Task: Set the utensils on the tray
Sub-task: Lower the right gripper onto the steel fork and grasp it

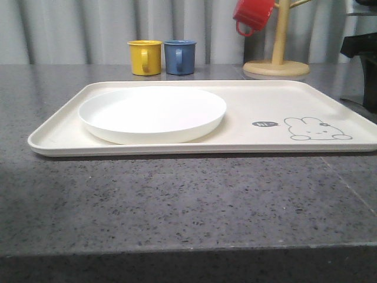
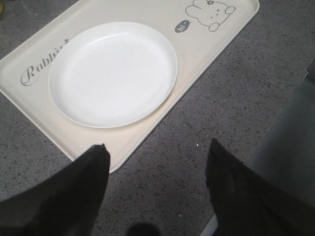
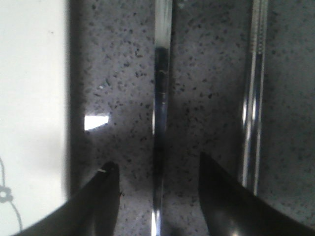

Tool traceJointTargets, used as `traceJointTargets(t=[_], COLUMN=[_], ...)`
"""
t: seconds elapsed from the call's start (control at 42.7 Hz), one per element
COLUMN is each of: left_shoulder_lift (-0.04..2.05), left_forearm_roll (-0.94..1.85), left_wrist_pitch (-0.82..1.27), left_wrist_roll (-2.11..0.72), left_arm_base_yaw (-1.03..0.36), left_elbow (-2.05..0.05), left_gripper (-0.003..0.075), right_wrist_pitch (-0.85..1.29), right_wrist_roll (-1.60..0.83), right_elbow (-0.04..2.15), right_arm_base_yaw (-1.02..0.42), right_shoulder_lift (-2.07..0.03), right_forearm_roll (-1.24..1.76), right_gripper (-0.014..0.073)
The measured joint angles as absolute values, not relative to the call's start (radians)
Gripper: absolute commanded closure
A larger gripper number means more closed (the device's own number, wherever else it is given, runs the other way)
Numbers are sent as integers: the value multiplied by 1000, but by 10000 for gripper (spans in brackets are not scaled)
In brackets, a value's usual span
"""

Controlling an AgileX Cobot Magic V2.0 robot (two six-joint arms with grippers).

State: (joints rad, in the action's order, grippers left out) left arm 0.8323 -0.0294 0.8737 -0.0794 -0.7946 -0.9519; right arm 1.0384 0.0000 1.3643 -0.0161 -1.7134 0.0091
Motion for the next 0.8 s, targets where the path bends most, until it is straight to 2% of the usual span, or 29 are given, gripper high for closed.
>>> traceJointTargets(t=[0.117, 0.211, 0.492, 0.656, 0.797], left_shoulder_lift=[832, 832, 832, 832, 832], left_forearm_roll=[-29, -29, -29, -29, -29], left_wrist_pitch=[874, 874, 874, 874, 874], left_wrist_roll=[-79, -79, -79, -79, -79], left_arm_base_yaw=[-795, -795, -795, -795, -795], left_elbow=[-952, -952, -952, -952, -952], left_gripper=[303, 303, 303, 303, 303], right_wrist_pitch=[1058, 1065, 1080, 1082, 1084], right_wrist_roll=[-5, -13, -17, -17, -22], right_elbow=[1372, 1376, 1384, 1386, 1386], right_arm_base_yaw=[-16, -16, -16, -16, -23], right_shoulder_lift=[-1730, -1731, -1744, -1744, -1711], right_forearm_roll=[16, 23, 29, 29, 31], right_gripper=[447, 522, 527, 596, 599])
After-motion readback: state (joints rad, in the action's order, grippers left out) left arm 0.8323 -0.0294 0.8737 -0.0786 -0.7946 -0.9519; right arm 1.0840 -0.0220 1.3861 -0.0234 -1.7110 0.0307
